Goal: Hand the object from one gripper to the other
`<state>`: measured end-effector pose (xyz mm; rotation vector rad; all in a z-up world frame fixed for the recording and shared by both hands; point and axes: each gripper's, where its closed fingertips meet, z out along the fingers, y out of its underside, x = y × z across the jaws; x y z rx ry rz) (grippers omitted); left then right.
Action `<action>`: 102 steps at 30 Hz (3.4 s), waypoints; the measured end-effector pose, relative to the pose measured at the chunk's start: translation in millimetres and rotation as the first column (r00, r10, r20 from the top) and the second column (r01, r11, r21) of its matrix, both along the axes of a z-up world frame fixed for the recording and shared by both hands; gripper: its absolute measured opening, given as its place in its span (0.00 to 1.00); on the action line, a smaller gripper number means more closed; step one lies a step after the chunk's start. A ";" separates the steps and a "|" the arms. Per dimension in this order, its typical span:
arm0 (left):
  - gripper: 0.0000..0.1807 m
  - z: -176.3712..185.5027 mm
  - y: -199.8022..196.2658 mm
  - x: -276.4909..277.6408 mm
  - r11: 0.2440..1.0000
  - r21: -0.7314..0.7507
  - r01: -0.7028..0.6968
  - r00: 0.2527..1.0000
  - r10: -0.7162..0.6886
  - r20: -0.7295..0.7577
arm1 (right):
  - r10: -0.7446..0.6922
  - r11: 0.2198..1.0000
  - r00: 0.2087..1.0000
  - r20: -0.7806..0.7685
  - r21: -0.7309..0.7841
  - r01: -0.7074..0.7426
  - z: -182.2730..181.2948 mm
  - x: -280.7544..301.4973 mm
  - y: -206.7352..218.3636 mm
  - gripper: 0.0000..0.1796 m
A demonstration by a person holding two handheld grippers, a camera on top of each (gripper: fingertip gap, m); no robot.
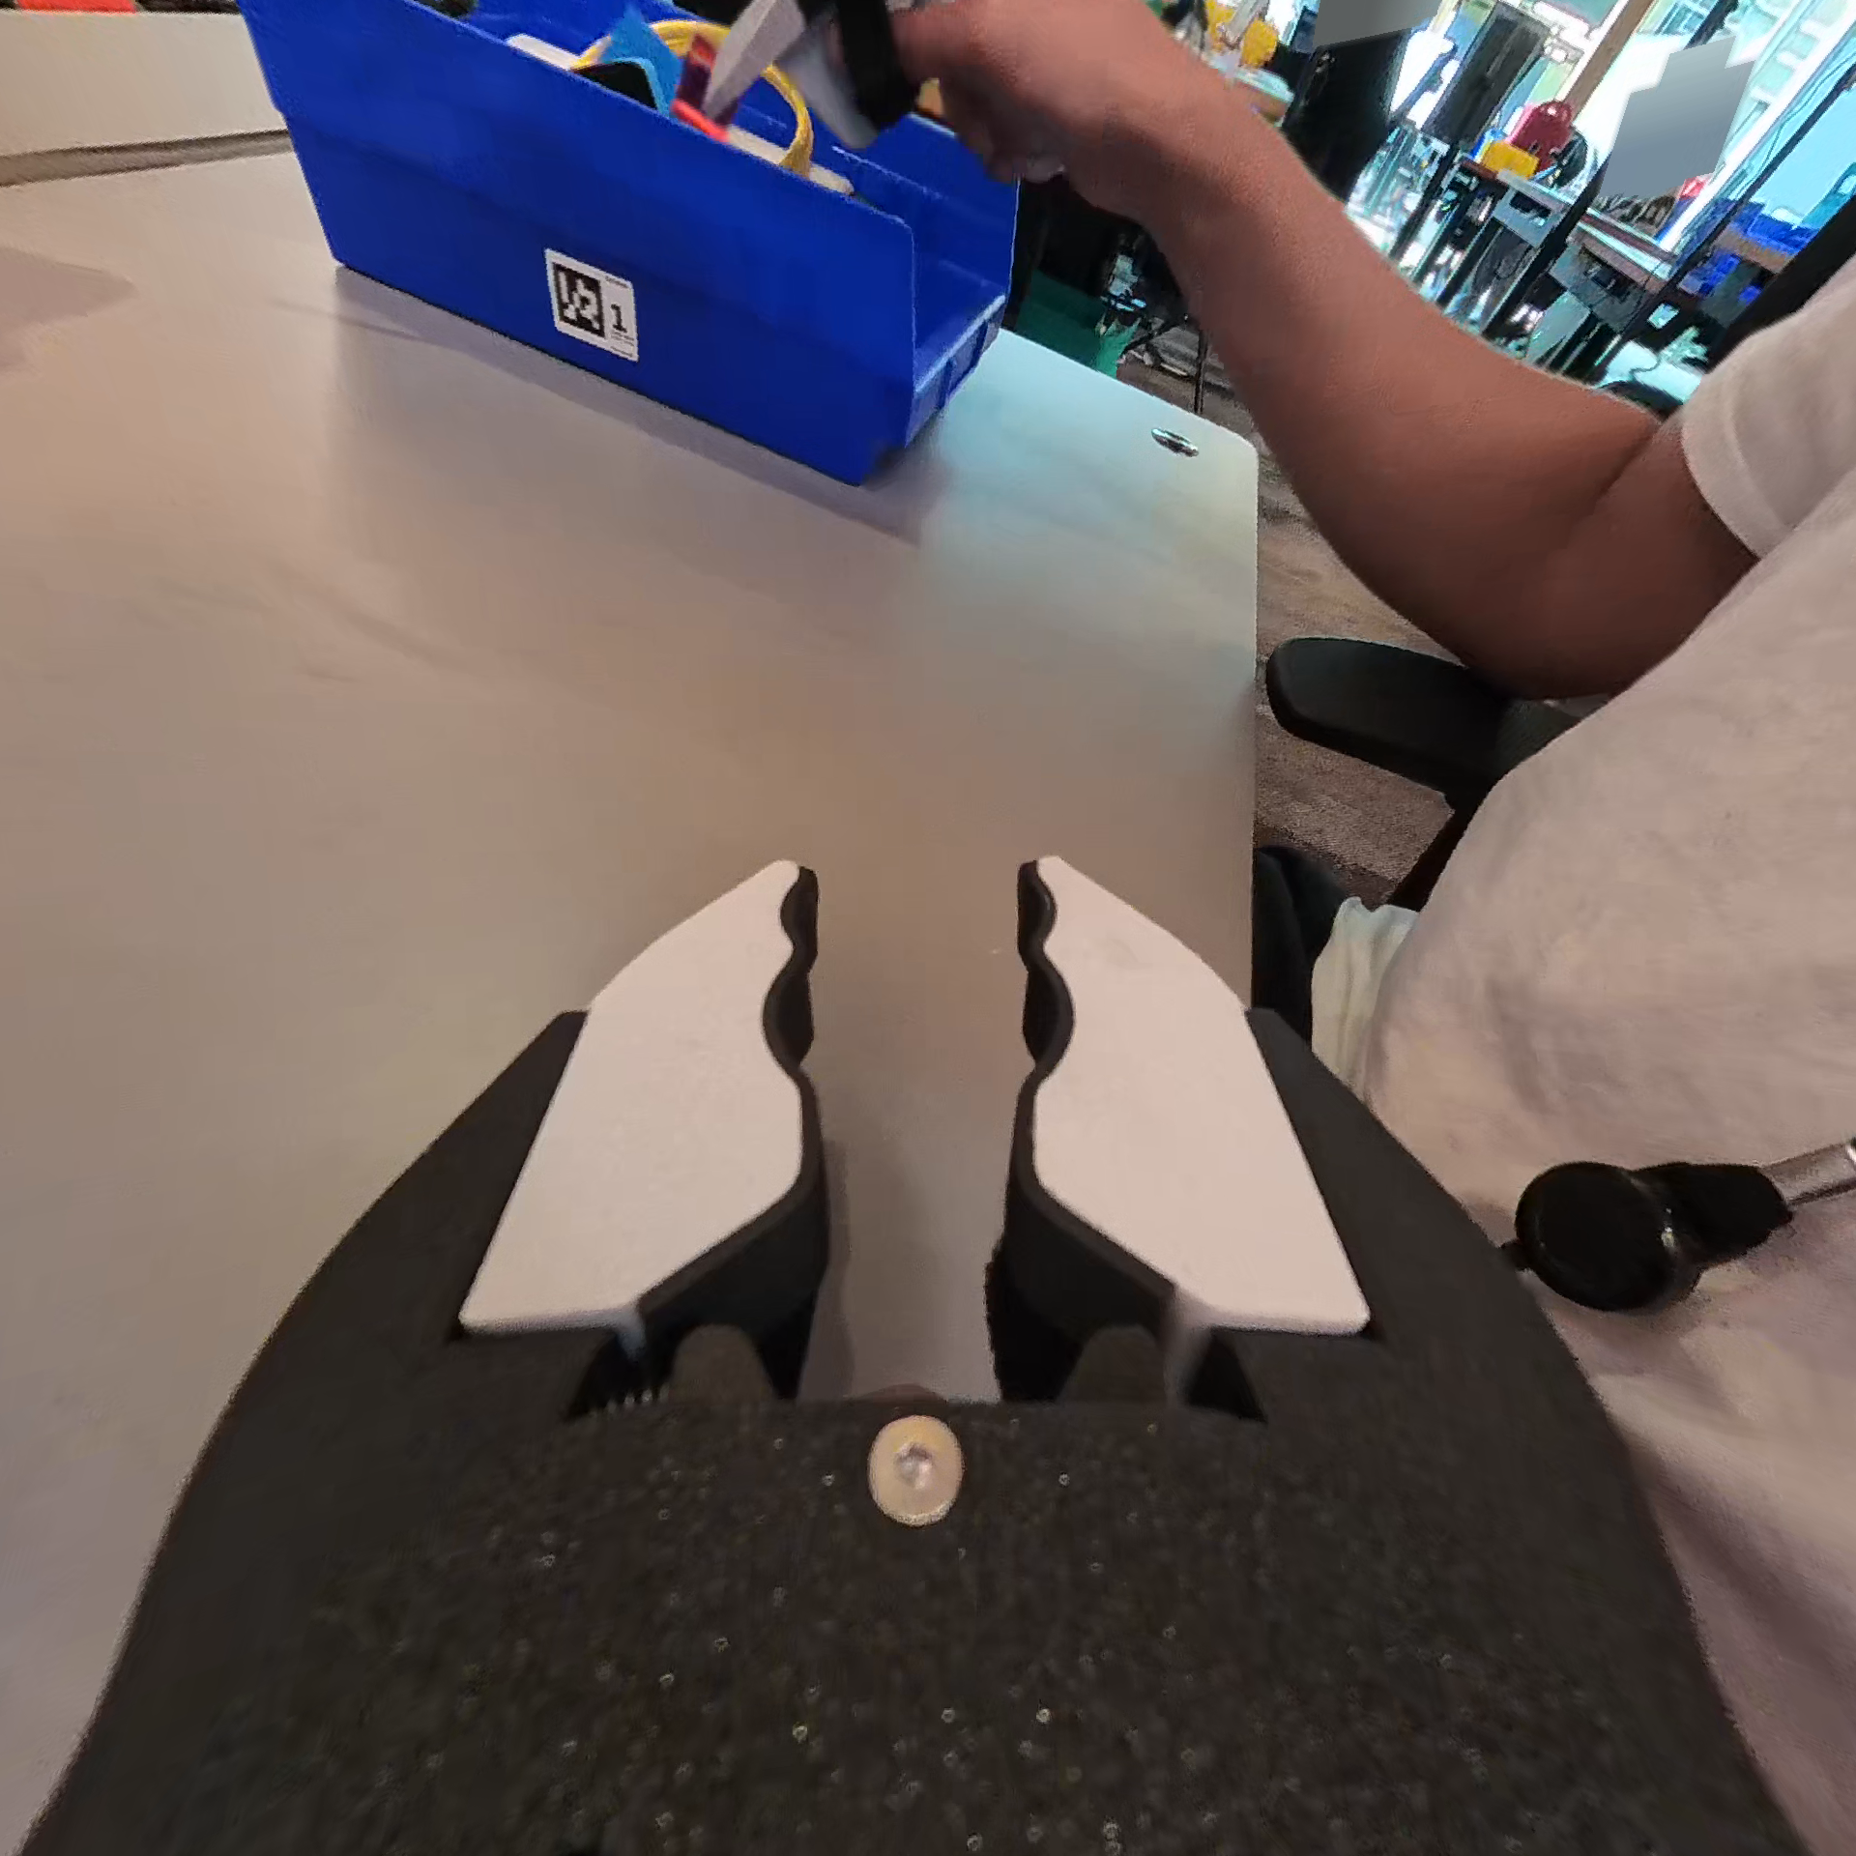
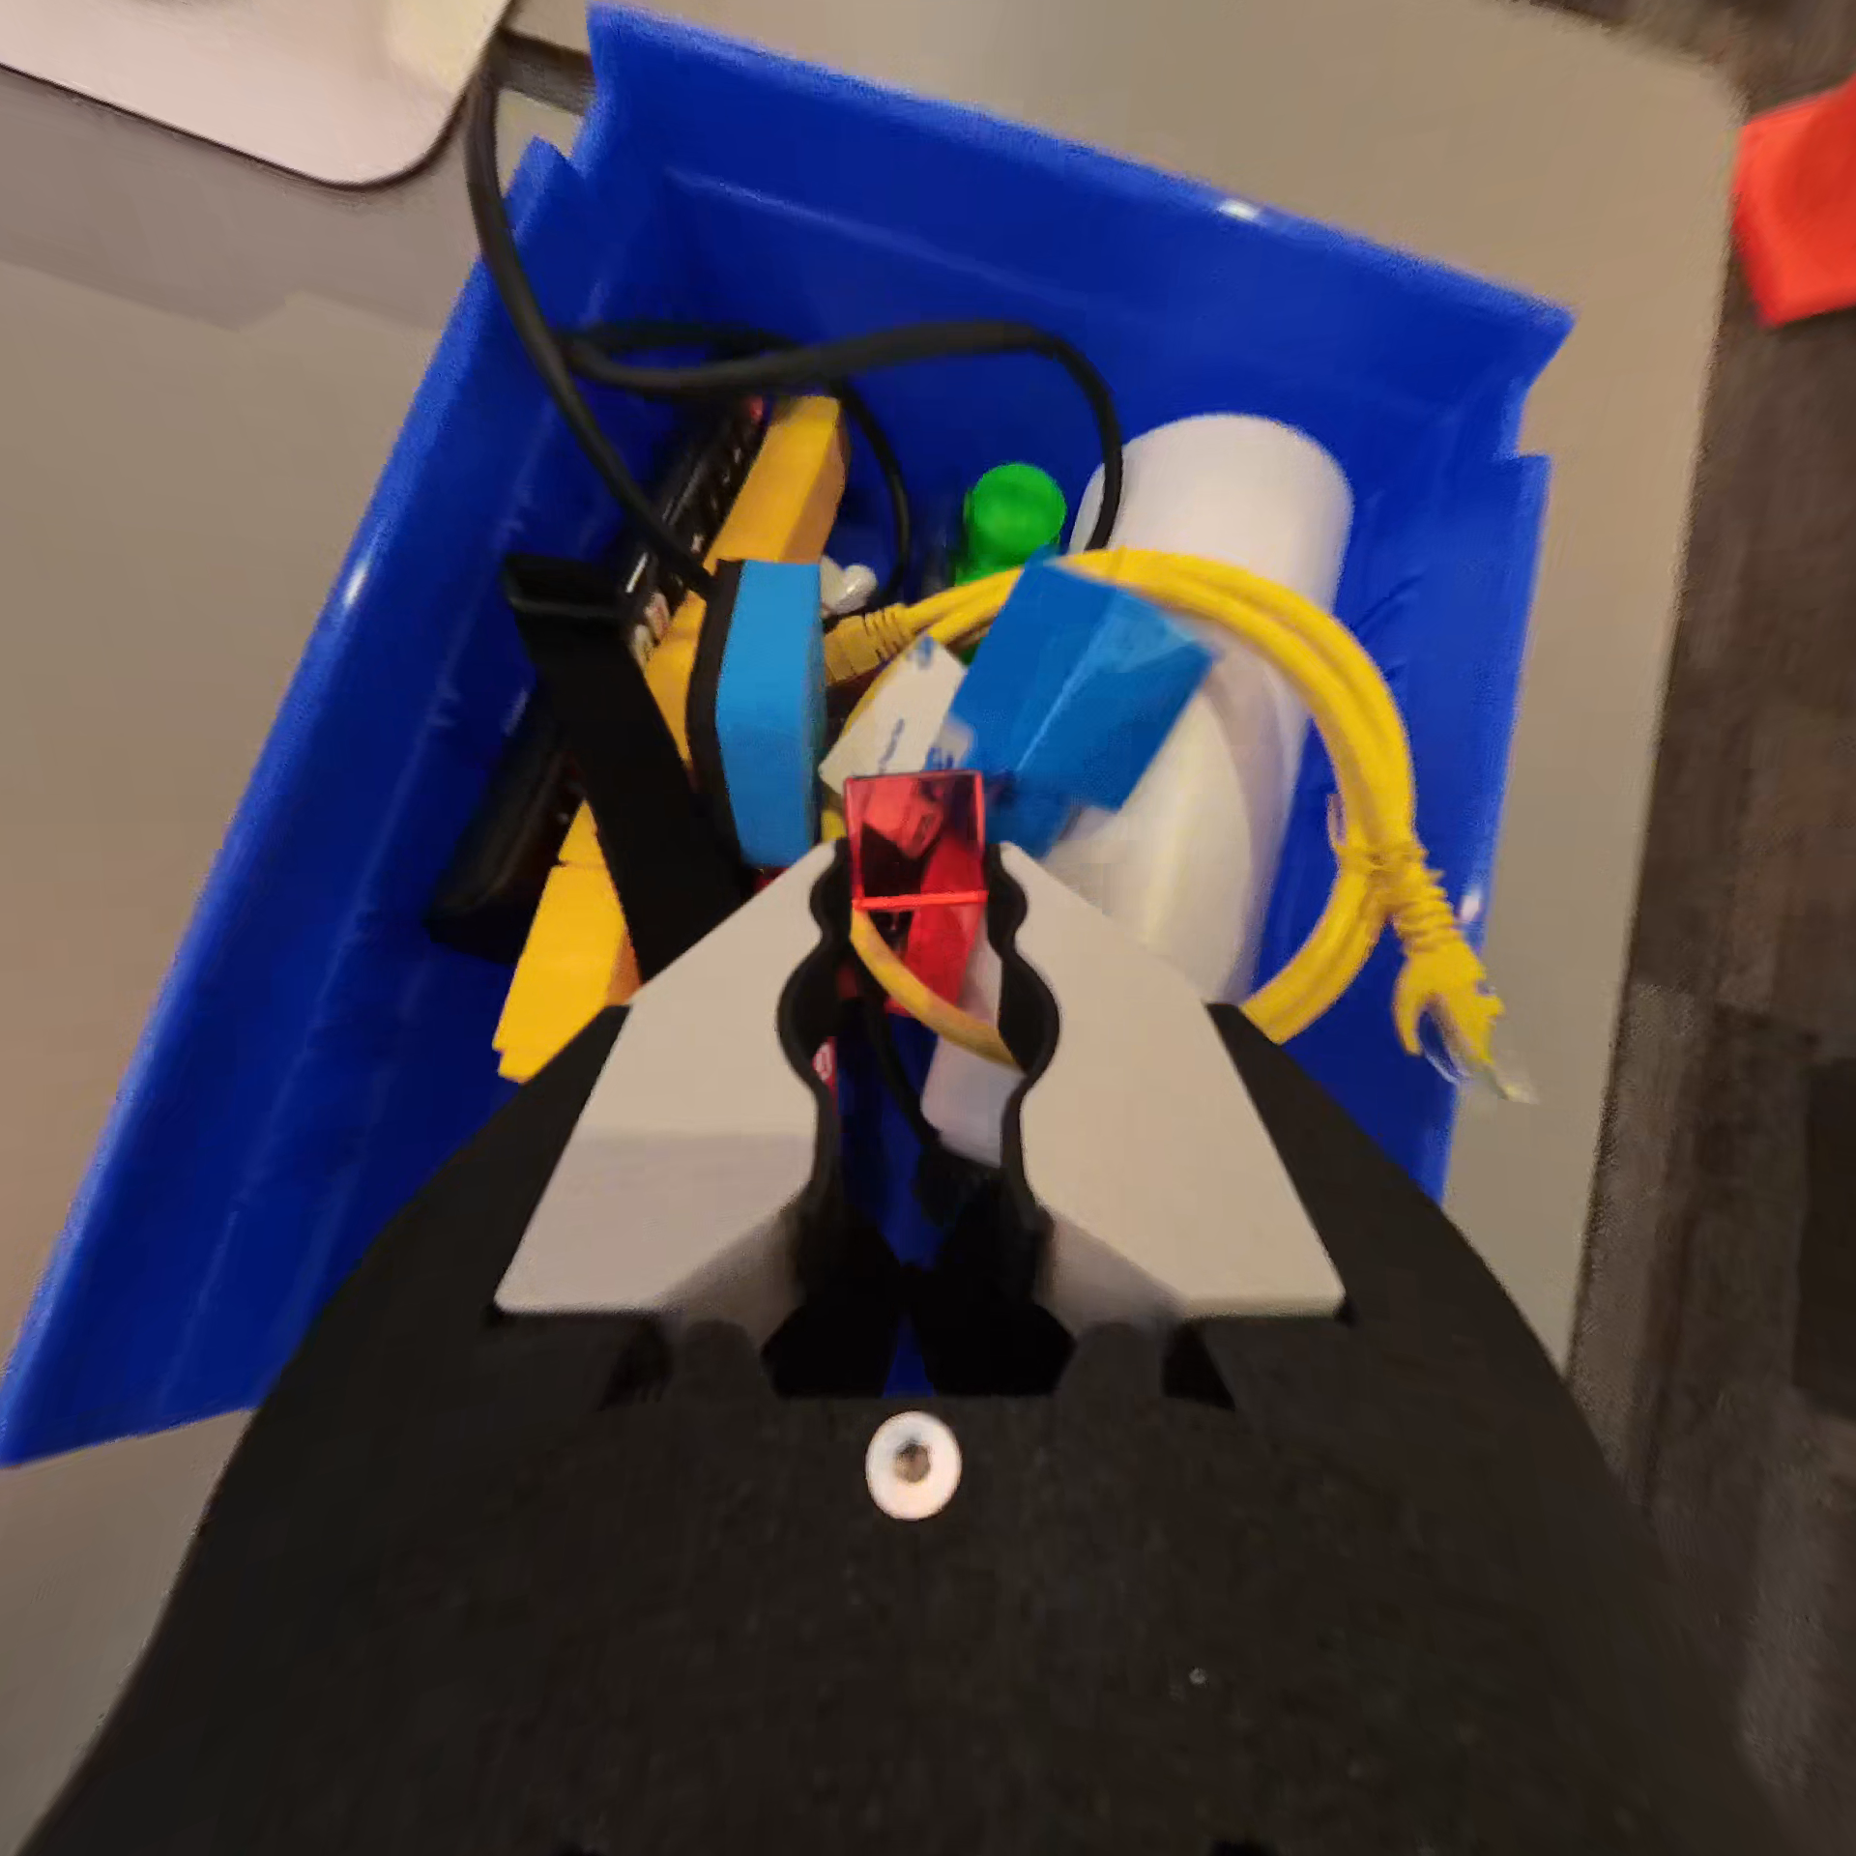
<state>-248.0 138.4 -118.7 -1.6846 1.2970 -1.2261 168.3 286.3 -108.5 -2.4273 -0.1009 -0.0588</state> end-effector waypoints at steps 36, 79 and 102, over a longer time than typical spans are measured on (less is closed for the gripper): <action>0.20 -68.5 395.6 -195.4 0.621 0.156 -0.768 0.355 0.616 -0.704 | 0.616 0.762 0.390 -0.684 0.394 -0.513 -10.5 -344.0 -143.2 0.21; 0.32 81.7 30.7 17.9 0.915 -0.253 0.315 0.920 -0.359 -0.155 | 0.917 -0.054 0.096 0.387 0.360 -0.931 83.4 -402.8 -122.4 0.13; 0.12 40.2 27.7 13.6 0.808 0.578 0.114 0.989 -0.038 -0.142 | 0.383 0.558 -0.216 -0.898 0.412 -0.720 36.7 -418.9 -125.5 0.13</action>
